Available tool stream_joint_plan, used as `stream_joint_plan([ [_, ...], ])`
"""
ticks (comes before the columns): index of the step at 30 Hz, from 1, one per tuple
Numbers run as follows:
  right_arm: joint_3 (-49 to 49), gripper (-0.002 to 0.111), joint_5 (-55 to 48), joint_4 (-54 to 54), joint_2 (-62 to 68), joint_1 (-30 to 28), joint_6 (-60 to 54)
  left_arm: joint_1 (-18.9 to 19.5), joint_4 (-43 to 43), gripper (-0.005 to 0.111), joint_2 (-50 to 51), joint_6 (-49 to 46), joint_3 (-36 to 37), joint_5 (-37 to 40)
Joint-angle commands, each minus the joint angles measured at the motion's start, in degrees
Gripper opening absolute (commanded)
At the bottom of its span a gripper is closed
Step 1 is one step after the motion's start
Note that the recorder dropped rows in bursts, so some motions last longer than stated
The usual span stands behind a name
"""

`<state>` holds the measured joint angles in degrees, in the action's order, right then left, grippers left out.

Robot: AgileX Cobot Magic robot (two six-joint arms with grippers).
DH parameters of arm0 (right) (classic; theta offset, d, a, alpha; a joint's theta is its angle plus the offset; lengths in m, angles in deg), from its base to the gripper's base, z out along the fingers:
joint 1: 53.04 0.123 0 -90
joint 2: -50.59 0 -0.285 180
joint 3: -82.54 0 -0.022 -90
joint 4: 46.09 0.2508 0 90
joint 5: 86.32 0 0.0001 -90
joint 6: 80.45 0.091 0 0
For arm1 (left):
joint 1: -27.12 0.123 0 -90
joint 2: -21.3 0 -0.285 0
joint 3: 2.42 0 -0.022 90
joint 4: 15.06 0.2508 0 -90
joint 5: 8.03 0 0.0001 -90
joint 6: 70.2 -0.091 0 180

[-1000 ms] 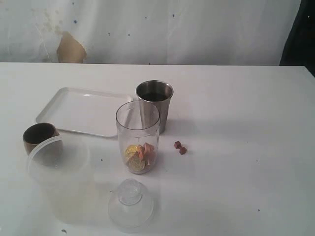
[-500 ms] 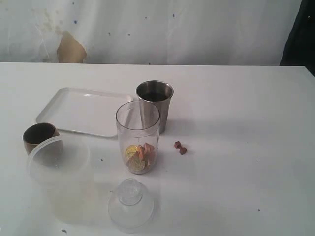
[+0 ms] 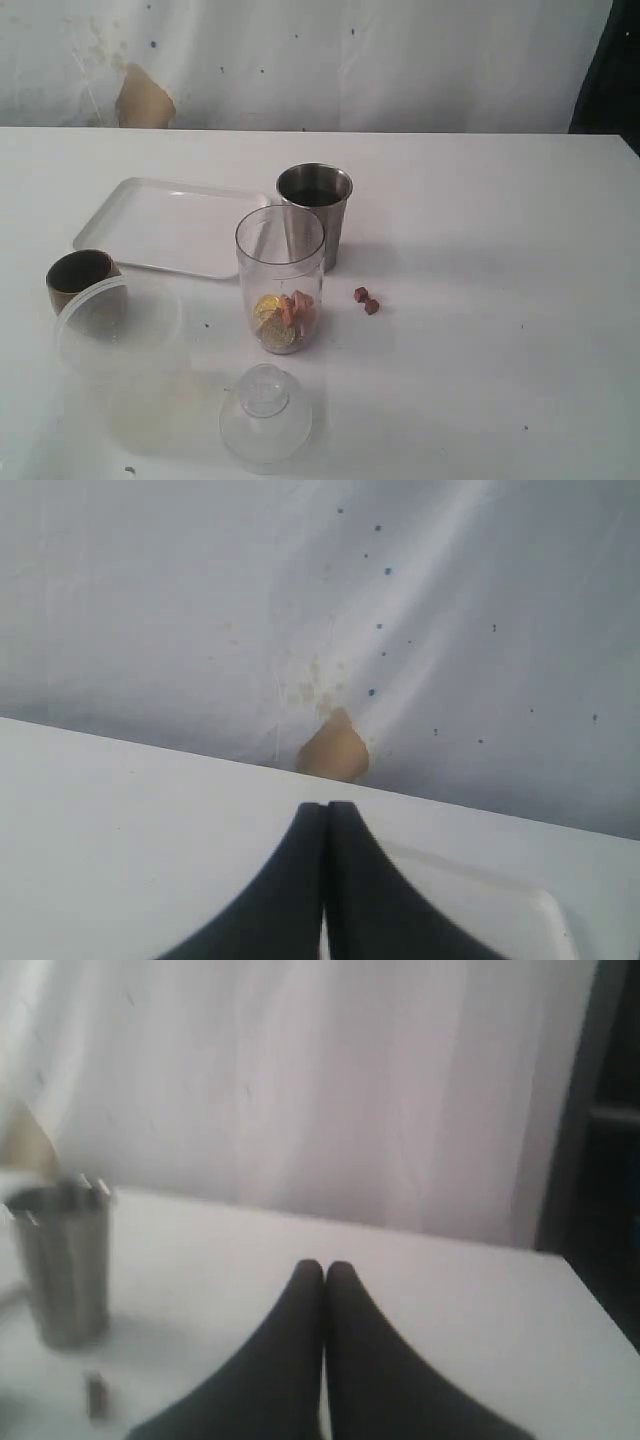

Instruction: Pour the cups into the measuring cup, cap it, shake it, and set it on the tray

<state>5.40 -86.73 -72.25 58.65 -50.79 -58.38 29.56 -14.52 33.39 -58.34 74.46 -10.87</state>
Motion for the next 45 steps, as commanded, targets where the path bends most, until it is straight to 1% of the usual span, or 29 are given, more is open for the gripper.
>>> stream_joint_plan([
  [1,-0.07,0.000,23.83,3.89,-0.27,0.04,16.98,0.12,0.14,0.000,-0.35,-0.12,0.34,-0.57],
  [2,-0.07,0.000,28.88,4.03,-0.27,0.04,19.29,0.12,0.14,0.000,-0.35,-0.12,0.34,-0.57],
  [3,-0.07,0.000,32.49,4.03,-0.27,0.04,18.61,0.12,0.14,0.000,-0.35,-0.12,0.34,-0.57],
  [5,1.06,0.000,33.86,4.40,-0.18,0.04,16.42,0.12,0.14,0.000,-0.35,-0.12,0.34,-0.57],
  [6,2.31,0.000,33.40,5.00,1.31,0.04,14.12,0.12,0.14,0.000,-0.35,-0.12,0.34,-0.57],
  [7,4.93,0.000,33.40,6.77,5.17,0.04,7.18,0.12,0.14,0.000,-0.35,-0.12,0.34,-0.57],
  [8,6.34,0.000,33.40,8.04,7.96,0.04,3.85,0.12,0.14,0.000,-0.35,-0.12,0.34,-0.57],
  [9,9.19,0.000,34.62,10.76,14.00,0.04,-0.38,0.12,0.14,0.000,-0.35,-0.12,0.34,-0.57],
  [10,10.89,0.000,35.60,11.68,17.84,0.04,-1.25,0.12,0.14,0.000,-0.35,-0.12,0.34,-0.57],
  [11,14.10,0.000,38.65,12.66,25.45,0.04,-1.37,0.12,0.14,0.000,-0.35,-0.12,0.34,-0.57],
  [12,15.78,0.000,40.61,12.66,29.94,0.04,-1.37,0.12,0.14,0.000,-0.35,-0.12,0.34,-0.57],
  [14,20.61,0.000,44.92,11.65,46.43,0.04,-1.25,0.12,0.14,0.000,-0.35,-0.12,0.34,-0.57],
  [17,23.58,0.000,50.53,7.63,65.88,0.04,-1.00,0.12,0.14,0.000,-0.35,-0.12,0.34,-0.57],
  [20,25.88,0.000,57.07,1.10,86.09,0.04,0.76,0.12,0.14,0.000,-0.35,-0.12,0.34,-0.57],
  [22,28.04,0.000,61.37,-7.32,95.72,0.04,0.76,0.12,0.14,0.000,-0.35,-0.12,0.34,-0.57],
  [25,31.19,0.003,64.34,-17.45,102.91,-0.06,2.15,0.12,0.14,0.000,-0.35,-0.12,0.34,-0.57],
  [29,34.94,0.012,64.17,-21.61,108.91,-0.06,4.33,0.12,0.14,0.000,-0.35,-0.12,0.34,-0.57],
  [32,36.60,0.022,64.29,-22.62,111.23,-0.06,3.87,0.12,0.14,0.000,-0.35,-0.12,0.34,-0.57],
  [34,38.01,0.034,64.29,-23.31,112.34,-0.06,3.87,0.12,0.14,0.000,-0.35,-0.12,0.34,-0.57],
  [37,40.31,0.057,64.42,-25.12,114.02,-0.06,6.95,0.12,0.14,0.000,-0.35,-0.12,0.34,-0.57],
  [38,41.17,0.063,64.42,-25.82,114.69,-0.06,7.25,0.12,0.14,0.000,-0.35,-0.12,0.34,-0.57],
  [41,43.19,0.072,65.04,-25.76,116.65,0.04,7.67,0.12,0.14,0.000,-0.35,-0.12,0.34,-0.57],
  [45,45.53,0.077,66.78,-22.90,119.20,0.04,7.67,0.12,0.14,0.000,-0.35,-0.12,0.34,-0.57],
])
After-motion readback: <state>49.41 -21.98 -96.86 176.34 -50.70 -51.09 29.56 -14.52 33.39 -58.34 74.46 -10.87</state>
